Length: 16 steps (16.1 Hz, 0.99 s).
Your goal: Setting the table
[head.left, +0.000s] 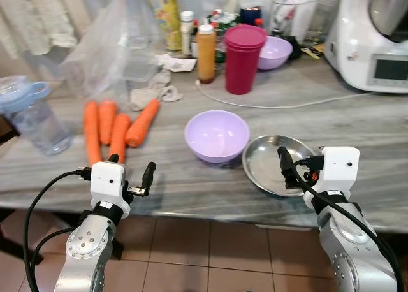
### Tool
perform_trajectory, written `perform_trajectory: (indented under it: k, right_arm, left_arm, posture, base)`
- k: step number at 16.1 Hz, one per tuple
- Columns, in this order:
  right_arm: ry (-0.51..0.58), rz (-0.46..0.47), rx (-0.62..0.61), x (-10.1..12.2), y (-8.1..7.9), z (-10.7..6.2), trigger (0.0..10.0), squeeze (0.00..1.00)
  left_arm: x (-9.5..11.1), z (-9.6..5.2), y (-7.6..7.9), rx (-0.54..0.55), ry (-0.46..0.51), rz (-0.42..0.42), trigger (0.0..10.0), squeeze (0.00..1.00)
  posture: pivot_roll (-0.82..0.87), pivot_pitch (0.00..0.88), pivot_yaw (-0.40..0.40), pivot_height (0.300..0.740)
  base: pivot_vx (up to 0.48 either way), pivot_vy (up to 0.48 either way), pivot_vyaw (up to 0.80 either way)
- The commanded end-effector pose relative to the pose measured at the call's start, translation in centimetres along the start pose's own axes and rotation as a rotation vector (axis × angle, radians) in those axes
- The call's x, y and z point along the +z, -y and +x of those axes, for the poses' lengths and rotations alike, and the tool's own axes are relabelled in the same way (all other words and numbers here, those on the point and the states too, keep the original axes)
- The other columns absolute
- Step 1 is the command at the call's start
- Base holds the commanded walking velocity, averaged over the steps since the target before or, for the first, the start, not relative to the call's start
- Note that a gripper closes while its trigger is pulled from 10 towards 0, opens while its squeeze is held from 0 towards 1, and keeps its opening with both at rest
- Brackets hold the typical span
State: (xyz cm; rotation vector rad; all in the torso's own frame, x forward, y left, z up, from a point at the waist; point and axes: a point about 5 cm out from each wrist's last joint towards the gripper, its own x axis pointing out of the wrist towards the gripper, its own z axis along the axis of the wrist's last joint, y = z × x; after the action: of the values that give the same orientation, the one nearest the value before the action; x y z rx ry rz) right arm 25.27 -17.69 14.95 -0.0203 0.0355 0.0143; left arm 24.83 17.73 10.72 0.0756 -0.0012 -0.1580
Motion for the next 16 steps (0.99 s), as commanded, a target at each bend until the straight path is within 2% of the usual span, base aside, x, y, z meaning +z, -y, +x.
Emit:
perform_trajectory:
  k: [1,11,13,16]
  right_arm:
    - [0.01,0.0,0.002,0.2,0.0,-0.1,10.0,0.0]
    - [0.01,0.0,0.002,0.2,0.0,-0.1,10.0,0.0]
    - [0.046,0.023,0.021,0.4,-0.7,0.8,10.0,0.0]
    - [0.048,0.028,0.025,0.4,-0.8,1.0,10.0,0.0]
  left_arm:
    - [-0.1,-0.1,-0.2,0.013,-0.005,0.004,10.0,0.0]
    - [-0.1,-0.1,-0.2,0.013,-0.005,0.004,10.0,0.0]
    - [0.1,0.8,-0.3,0.031,-0.006,0.027,10.0,0.0]
    - [0.3,0.9,-0.3,0.009,0.011,0.033,10.0,0.0]
  posture:
    - [-0.23,0.07,0.051,0.74]
    - [-0.23,0.07,0.051,0.74]
    - [-0.22,0.065,0.053,0.74]
    - [-0.22,0.064,0.055,0.74]
  base:
    - [0.0,0.0,-0.61]
    - [0.0,0.0,-0.61]
    - [-0.48,0.0,0.0]
    - [-0.106,0.0,0.0]
